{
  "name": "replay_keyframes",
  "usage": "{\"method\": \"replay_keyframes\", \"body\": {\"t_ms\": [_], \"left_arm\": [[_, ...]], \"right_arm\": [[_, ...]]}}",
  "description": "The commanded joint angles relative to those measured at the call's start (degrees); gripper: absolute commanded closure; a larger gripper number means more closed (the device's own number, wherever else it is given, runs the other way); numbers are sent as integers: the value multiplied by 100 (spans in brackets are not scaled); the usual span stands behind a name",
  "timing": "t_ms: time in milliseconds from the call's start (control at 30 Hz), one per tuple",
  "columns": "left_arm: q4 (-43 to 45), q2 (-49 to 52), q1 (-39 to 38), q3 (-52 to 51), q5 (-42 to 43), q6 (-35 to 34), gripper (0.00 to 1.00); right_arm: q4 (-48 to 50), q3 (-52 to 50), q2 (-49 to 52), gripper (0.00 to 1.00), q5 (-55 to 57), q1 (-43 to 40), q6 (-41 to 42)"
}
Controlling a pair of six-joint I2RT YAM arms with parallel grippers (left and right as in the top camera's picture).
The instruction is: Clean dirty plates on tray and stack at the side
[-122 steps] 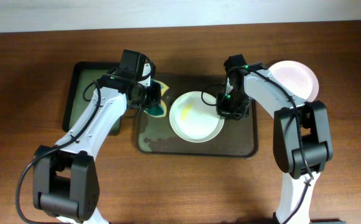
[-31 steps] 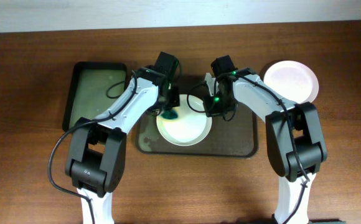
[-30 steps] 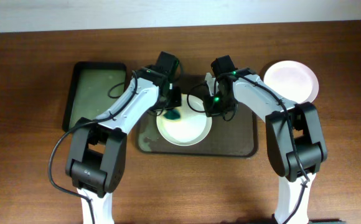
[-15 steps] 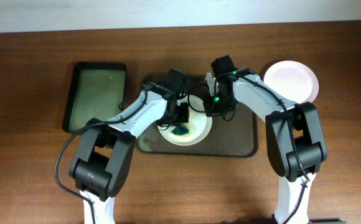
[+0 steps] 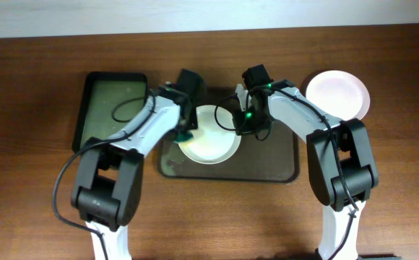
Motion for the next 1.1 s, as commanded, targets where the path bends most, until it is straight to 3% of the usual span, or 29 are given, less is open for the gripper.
{"method": "replay_keyframes", "body": {"t_ms": [0, 133, 333, 533, 800, 1067], "left_arm": [[-291, -579, 485, 439, -809, 72, 100], [-525, -1045, 660, 490, -787, 72, 100], [-804, -1268, 1193, 487, -625, 74, 100], [-863, -1257, 2291, 481, 417, 76, 100], [-876, -1241, 3158, 409, 763, 463, 100], [-601, -1241, 3248, 87, 763, 461, 100]], "right_arm": [[-118, 103, 116, 96, 584, -129, -24], [-352, 590, 2, 96, 693, -122, -92], [-1222, 1644, -302, 96, 1853, 2, -278], [-2457, 3248, -422, 96, 4599, 846, -391], [-2581, 3899, -422, 96, 8002, 2358, -446], [-2098, 3897, -422, 96, 8996, 3228, -2509]]}}
